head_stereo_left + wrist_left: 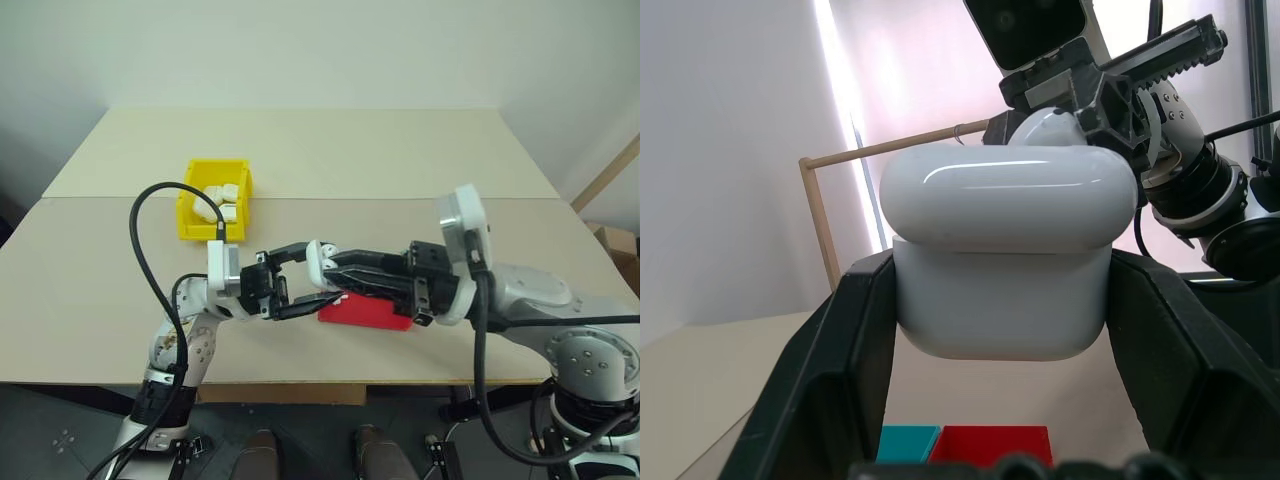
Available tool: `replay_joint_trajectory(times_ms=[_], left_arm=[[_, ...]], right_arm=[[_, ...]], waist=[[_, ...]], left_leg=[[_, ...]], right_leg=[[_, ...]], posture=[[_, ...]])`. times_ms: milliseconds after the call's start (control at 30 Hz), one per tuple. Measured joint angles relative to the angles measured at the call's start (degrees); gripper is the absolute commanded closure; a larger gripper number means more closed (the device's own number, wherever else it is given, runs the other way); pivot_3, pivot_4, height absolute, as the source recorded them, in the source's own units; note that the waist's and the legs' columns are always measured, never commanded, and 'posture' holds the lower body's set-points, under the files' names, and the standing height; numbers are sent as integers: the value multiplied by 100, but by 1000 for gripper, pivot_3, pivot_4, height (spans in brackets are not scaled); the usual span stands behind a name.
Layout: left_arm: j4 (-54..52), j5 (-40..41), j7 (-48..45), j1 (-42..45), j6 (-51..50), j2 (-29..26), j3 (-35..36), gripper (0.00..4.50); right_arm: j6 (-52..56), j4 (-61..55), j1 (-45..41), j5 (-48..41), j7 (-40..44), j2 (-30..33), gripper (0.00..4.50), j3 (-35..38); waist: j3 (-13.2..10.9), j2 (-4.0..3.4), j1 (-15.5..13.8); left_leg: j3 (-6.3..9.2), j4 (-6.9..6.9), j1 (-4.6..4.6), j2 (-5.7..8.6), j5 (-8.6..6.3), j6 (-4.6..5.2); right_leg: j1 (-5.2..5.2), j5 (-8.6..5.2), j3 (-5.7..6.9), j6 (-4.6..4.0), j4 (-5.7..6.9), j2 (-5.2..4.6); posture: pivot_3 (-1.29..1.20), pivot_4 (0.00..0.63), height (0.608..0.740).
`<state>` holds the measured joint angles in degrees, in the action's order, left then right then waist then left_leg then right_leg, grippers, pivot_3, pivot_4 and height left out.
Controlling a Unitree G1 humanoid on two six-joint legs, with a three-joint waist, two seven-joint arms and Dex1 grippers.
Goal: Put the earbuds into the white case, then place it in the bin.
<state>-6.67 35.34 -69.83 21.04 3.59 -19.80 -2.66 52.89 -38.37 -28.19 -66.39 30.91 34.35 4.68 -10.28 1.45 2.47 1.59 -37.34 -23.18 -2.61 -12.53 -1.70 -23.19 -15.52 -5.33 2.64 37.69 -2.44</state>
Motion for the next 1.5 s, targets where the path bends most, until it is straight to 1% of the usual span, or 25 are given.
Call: replay_joint_trajectory(times_ms=[267,600,667,700,833,1167,1233,1367,1400,1467,1500], left_arm=[[9,-14,-29,1,2,16,-3,1698],[35,-72,-57,3,10,34,7,1698],[35,-72,-57,3,10,34,12,1698],[35,-73,-59,3,10,33,12,1698],[35,-77,-57,3,15,32,29,1698],[74,-127,-73,47,21,40,56,1698],[122,-147,-89,84,35,46,58,1698],[339,-219,-125,130,173,57,58,1698],[424,-266,-131,154,191,54,56,1698],[687,-448,-133,309,243,54,12,1698],[780,-509,-131,385,262,66,-15,1698]], right_arm=[[-69,-9,95,50,129,65,3843,-42],[-419,-159,227,605,263,94,3843,-244],[-493,-160,242,675,341,93,3126,-264],[-516,-161,247,677,384,92,2882,-265],[-712,-218,306,830,491,85,1523,-291],[-908,-241,424,997,699,222,1523,-264],[-926,-222,448,966,790,293,1523,-153],[-932,-23,382,864,1001,639,1523,265],[-931,73,256,864,1048,754,1685,338],[-895,303,-307,882,1164,1044,2111,351],[-884,369,-562,890,1191,1158,2423,351]], waist=[[0,0,0],[0,0,-1],[0,0,-1],[0,0,-2],[0,0,-2],[0,1,-4],[-1,1,-6],[-1,2,-11],[-1,2,-9],[-2,1,10],[-2,1,11]], left_leg=[[0,0,0,0,0,0],[0,0,0,0,0,0],[0,0,0,0,0,0],[0,0,0,0,0,0],[0,0,0,0,0,0],[0,0,0,0,0,0],[0,0,-1,1,0,0],[0,0,1,1,0,0],[-1,0,1,2,0,0],[-3,0,3,2,1,1],[-1,1,4,1,1,1]], right_leg=[[0,0,0,0,-1,0],[0,0,0,1,-2,0],[0,0,0,1,-1,0],[0,0,0,1,-2,0],[0,0,1,1,-2,0],[1,0,0,1,-3,0],[1,0,0,1,-3,0],[3,1,0,2,-4,-1],[2,2,-1,3,-5,-1],[0,2,-3,3,-4,1],[1,2,-1,4,-4,2]], posture=[[0,150,740],[0,150,740],[0,150,740],[0,150,740],[0,150,740],[0,150,740],[0,150,740],[0,150,740],[0,150,740],[0,150,740],[0,150,740]])
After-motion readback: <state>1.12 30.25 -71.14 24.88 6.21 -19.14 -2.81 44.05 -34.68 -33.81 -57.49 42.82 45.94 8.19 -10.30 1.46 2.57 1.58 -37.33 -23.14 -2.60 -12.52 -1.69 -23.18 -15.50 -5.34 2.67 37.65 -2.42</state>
